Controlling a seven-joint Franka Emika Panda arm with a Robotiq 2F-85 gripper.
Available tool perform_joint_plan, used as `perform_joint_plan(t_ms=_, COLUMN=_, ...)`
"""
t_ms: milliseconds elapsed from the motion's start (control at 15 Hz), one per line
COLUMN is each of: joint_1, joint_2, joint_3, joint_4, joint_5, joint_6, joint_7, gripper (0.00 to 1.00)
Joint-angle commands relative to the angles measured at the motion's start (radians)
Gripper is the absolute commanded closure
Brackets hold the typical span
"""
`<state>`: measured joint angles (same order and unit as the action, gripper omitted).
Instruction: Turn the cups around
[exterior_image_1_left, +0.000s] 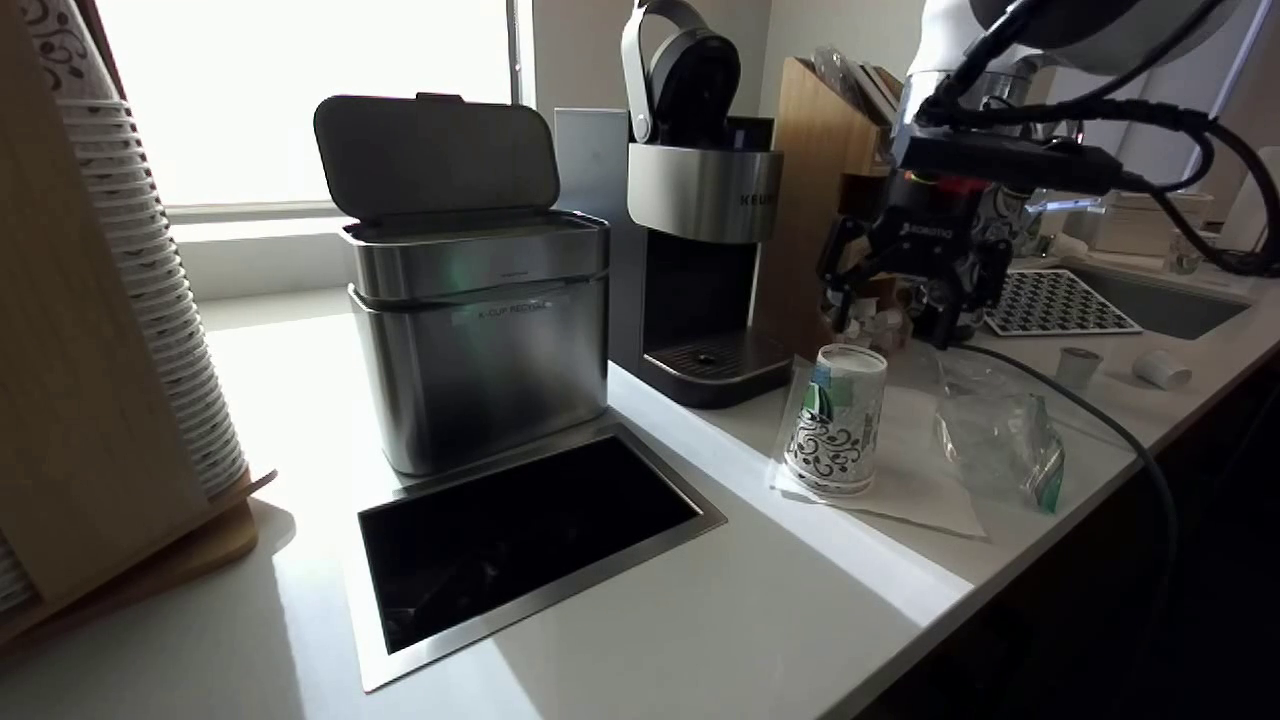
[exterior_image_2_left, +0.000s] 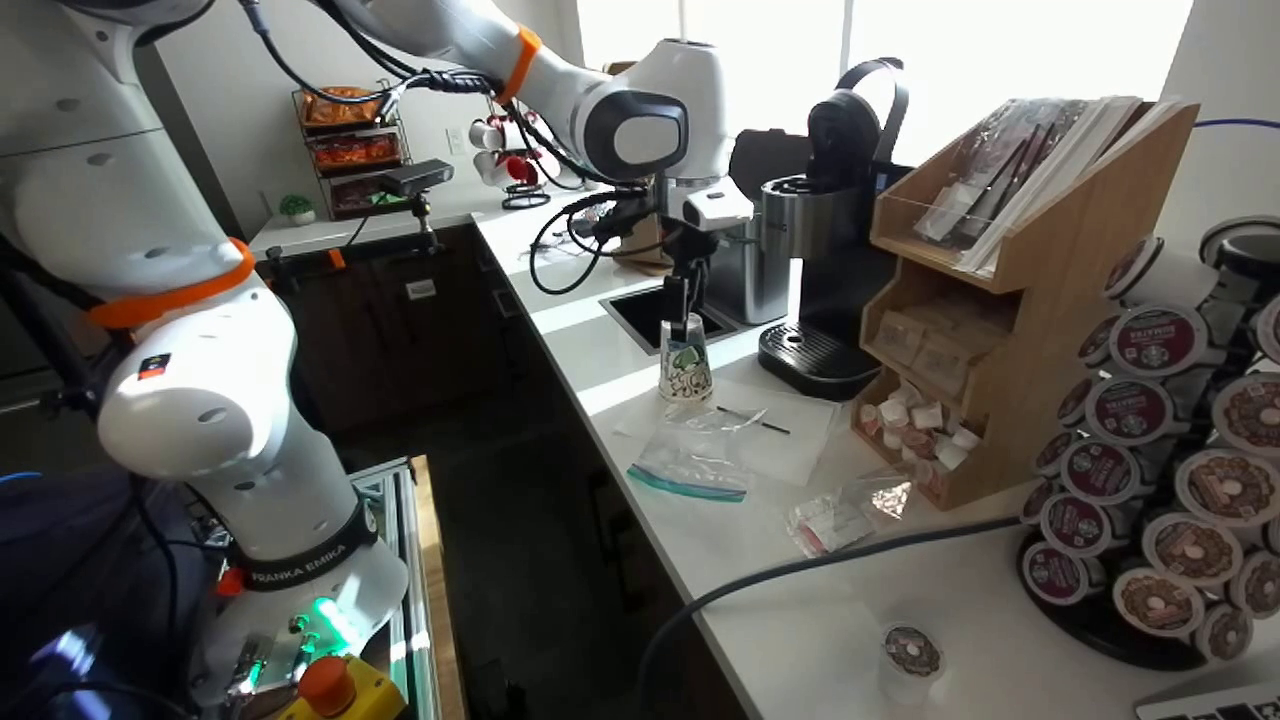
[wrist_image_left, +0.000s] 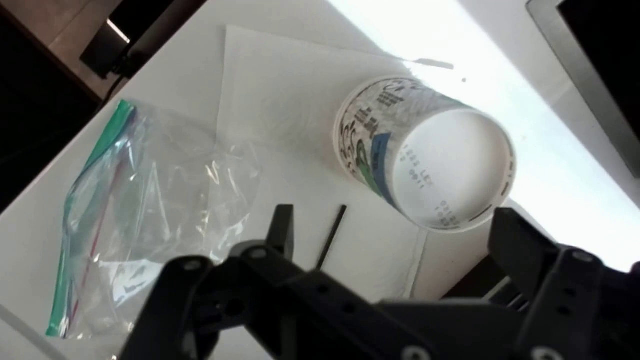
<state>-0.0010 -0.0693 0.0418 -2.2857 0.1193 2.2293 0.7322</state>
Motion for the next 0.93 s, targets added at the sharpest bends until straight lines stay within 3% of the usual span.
perform_joint_plan(t_ms=0, joint_1=0.002, joint_2=0.002, joint_3=-0.009, joint_4=0.002, joint_5=0.043, joint_6=-0.004, joint_7=0.000, gripper=0.00)
perform_joint_plan(t_ms=400, joint_1=0.002, joint_2=0.003, joint_3=-0.011, joint_4=0.003, joint_5=0.049, joint_6=-0.004, joint_7=-0.003, gripper=0.00)
perform_joint_plan(t_ms=667, joint_1=-0.016, joint_2=0.031, joint_3=-0.035, joint_4=0.028, joint_5=0.113, joint_6=-0.018, joint_7=0.095, gripper=0.00)
perform_joint_plan(t_ms=867, joint_1=-0.023, joint_2=0.052, joint_3=-0.055, joint_4=0.038, joint_5=0.186, joint_6=-0.044, joint_7=0.078, gripper=0.00)
